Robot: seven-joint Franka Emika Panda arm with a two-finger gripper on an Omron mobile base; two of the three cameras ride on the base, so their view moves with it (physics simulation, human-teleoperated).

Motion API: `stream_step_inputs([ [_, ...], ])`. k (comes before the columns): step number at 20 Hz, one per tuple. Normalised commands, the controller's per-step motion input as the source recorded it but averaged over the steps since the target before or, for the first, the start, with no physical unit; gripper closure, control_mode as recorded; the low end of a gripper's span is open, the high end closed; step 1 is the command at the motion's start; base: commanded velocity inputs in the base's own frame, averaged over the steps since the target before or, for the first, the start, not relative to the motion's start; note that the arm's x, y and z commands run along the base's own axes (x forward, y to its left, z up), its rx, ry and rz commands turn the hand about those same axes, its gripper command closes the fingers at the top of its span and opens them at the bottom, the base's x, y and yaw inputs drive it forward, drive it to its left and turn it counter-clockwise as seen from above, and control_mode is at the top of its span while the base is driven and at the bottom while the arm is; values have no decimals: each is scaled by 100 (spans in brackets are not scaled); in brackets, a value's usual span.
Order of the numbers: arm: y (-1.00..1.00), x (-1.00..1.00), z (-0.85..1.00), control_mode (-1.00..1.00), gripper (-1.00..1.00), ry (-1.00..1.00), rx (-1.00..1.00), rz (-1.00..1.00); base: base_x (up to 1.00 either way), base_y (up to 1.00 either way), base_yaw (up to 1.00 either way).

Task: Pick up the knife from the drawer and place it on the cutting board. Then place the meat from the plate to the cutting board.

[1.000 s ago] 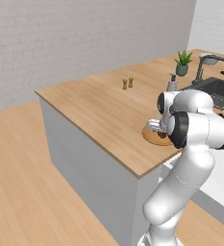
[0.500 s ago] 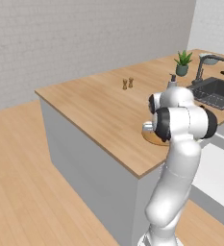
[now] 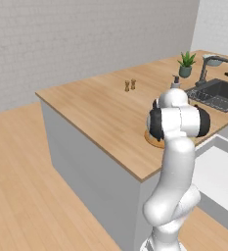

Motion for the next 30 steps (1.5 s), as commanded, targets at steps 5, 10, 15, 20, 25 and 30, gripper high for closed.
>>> stream_step_inputs([
  [5, -47, 70, 0, -100, -100, 16, 5, 0, 0, 0, 0],
  [10, -35, 79, 0, -100, -100, 16, 7, 0, 0, 0, 0],
  [15, -39, 74, 0, -100, -100, 23, 11, 0, 0, 0, 0],
  [20, -7, 13, -12, -100, -100, 29, 11, 0, 0, 0, 0],
  [25, 0, 8, -11, -100, 100, 31, 7, 0, 0, 0, 0],
  [30, 5, 1, -2, -100, 100, 19, 1, 0, 0, 0, 0],
])
